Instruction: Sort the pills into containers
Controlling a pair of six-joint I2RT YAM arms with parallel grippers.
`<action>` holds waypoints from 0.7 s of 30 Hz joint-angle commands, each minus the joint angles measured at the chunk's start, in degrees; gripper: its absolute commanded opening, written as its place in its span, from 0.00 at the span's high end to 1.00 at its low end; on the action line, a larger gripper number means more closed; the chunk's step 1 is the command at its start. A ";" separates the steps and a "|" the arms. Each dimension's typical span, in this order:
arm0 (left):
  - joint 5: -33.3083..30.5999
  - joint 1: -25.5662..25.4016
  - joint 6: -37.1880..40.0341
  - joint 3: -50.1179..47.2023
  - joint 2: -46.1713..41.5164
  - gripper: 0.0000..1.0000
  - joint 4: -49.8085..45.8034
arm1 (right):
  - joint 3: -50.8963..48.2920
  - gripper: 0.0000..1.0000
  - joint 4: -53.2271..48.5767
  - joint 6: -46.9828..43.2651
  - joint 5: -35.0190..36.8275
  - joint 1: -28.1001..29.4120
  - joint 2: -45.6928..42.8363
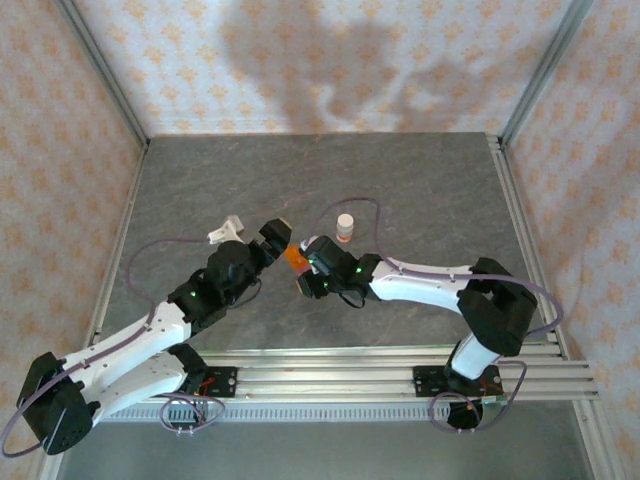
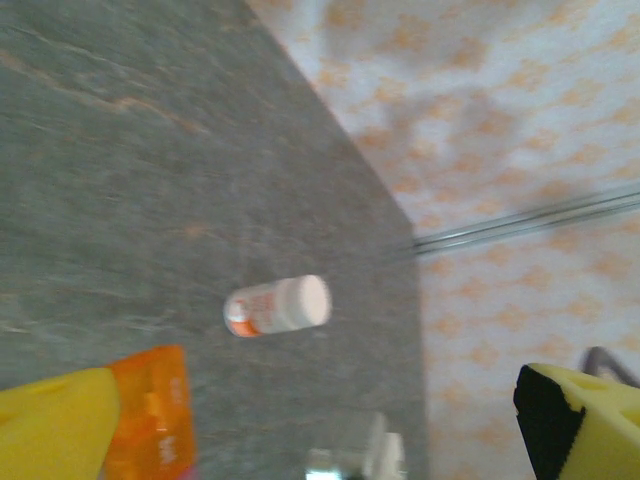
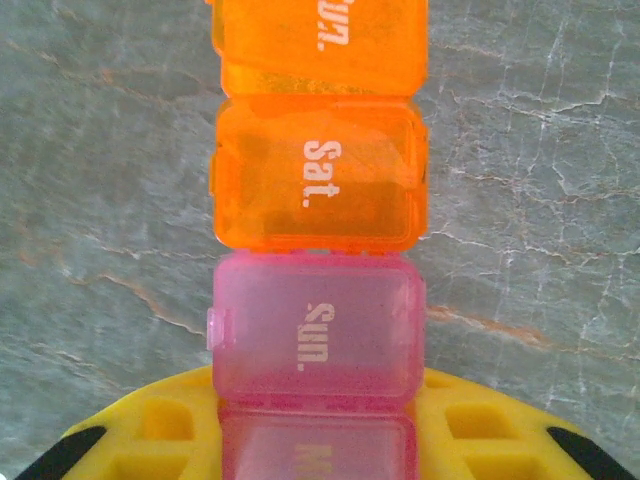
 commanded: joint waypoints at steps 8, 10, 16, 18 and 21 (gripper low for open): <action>-6.18 1.74 14.82 3.13 4.31 0.00 -14.73 | 4.08 0.72 -2.26 -11.75 0.45 -0.09 7.94; -6.20 2.21 15.96 3.58 5.27 0.00 -15.39 | 4.26 0.71 -2.32 -12.28 0.64 -0.14 9.05; -4.09 3.83 16.87 4.09 7.58 0.00 -14.86 | 3.84 0.64 -2.65 -12.08 2.39 -0.13 11.33; -3.61 3.96 16.81 4.04 8.17 0.00 -14.22 | 3.41 0.59 -2.73 -11.84 3.41 -0.07 11.49; -3.04 4.12 16.92 4.38 9.13 0.00 -13.93 | 2.61 0.50 -2.77 -11.23 4.29 -0.14 11.50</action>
